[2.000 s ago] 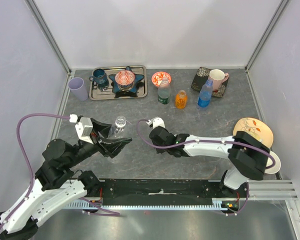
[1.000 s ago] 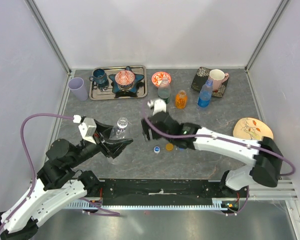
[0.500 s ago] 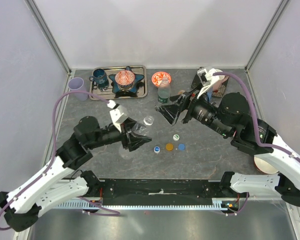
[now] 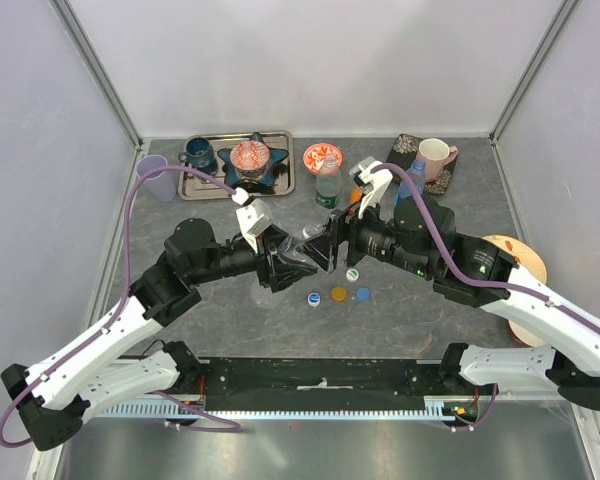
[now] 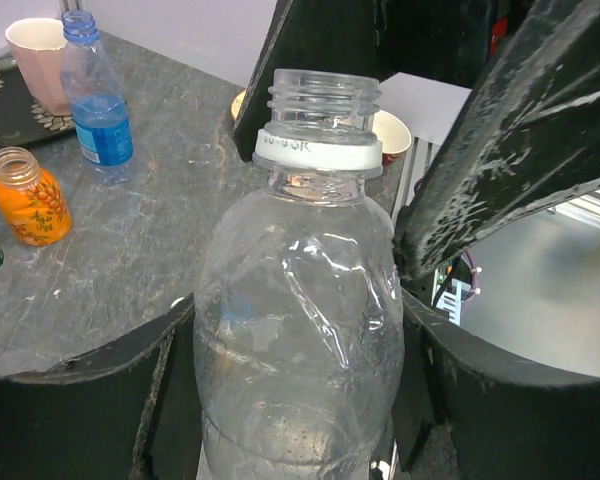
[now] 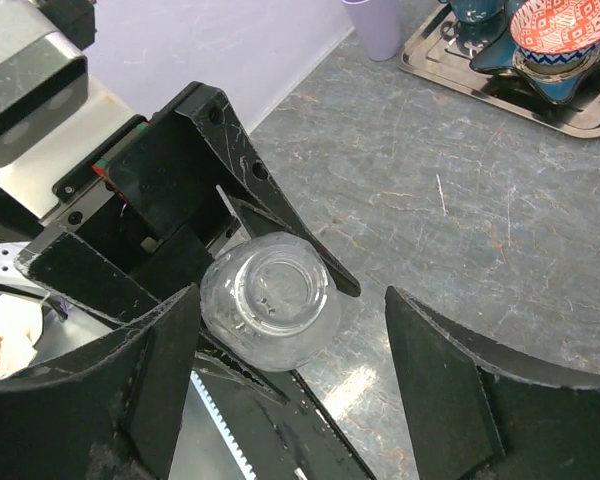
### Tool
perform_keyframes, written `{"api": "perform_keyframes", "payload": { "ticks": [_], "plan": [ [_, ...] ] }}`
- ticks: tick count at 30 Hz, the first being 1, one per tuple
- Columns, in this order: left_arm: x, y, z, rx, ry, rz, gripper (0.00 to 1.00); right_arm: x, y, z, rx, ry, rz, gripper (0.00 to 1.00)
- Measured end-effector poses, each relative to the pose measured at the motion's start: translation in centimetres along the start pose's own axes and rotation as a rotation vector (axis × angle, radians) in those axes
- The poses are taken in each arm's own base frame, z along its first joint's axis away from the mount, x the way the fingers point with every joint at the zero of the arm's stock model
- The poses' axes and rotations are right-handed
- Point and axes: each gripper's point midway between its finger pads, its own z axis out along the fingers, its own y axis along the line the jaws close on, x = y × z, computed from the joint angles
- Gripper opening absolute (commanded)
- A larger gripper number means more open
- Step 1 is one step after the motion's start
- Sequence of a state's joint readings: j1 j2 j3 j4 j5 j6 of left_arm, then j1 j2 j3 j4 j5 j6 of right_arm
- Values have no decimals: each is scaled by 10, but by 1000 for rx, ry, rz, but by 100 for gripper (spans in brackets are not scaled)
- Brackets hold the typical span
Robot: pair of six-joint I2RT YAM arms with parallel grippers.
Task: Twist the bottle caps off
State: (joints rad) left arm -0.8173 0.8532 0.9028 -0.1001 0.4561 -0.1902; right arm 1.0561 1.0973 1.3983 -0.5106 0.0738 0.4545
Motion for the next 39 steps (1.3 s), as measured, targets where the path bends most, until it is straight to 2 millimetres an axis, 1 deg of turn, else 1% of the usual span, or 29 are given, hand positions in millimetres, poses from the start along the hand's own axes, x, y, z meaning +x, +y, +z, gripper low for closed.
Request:
{"api": "perform_keyframes", "payload": {
  "ticks": [3, 12, 15, 16, 18, 19, 21, 22, 24, 25, 26, 27, 30, 33, 36, 38, 39],
  "plan": [
    [-2, 0, 0, 2, -6, 3, 50, 2, -2, 1, 5, 3, -6, 73],
    [-1, 0, 1, 4, -2, 1, 50, 1, -3, 6, 4, -18, -6, 65],
    [-1, 0, 1, 7, -2, 1, 50, 0, -1, 7, -6, -27, -3, 59],
    [-1, 0, 1, 7, -2, 1, 50, -1, 0, 8, -9, -30, -3, 54],
    [-1, 0, 1, 6, -4, 2, 50, -1, 2, 9, -22, -35, 1, 48],
    [-2, 0, 1, 6, -4, 2, 50, -2, 4, 10, -28, -39, 1, 41],
    [-2, 1, 0, 7, -4, 2, 50, -2, 4, 11, -31, -46, 8, 33],
    [-2, 1, 0, 7, -4, 2, 50, -2, 4, 11, -33, -49, 11, 24],
    [-2, 1, 0, 5, -5, 2, 55, -3, 5, 12, -40, -57, 18, 11],
    [-2, 1, 0, 4, -4, 1, 63, -3, 5, 12, -43, -60, 19, 0],
    [-2, 2, 0, 2, -4, 1, 69, -3, 5, 12, -45, -63, 21, 0],
    [-2, 2, -1, -1, -5, 1, 99, -3, 5, 12, -47, -66, 22, 0],
    [-4, 4, -2, -22, -16, 3, 99, -3, 5, 13, -46, -68, 21, 0],
    [-9, 10, -7, -71, -34, 6, 99, 2, -1, 14, -19, -53, 12, 0],
    [-11, 21, -19, -171, -46, 3, 99, 5, -10, 14, 28, -44, -8, 0],
    [-13, 31, -32, -259, -46, 0, 99, 2, -15, 14, 58, -42, -25, 0],
    [-13, 33, -36, -281, -48, 1, 99, -2, -17, 15, 75, -49, -34, 0]
  ]
}}
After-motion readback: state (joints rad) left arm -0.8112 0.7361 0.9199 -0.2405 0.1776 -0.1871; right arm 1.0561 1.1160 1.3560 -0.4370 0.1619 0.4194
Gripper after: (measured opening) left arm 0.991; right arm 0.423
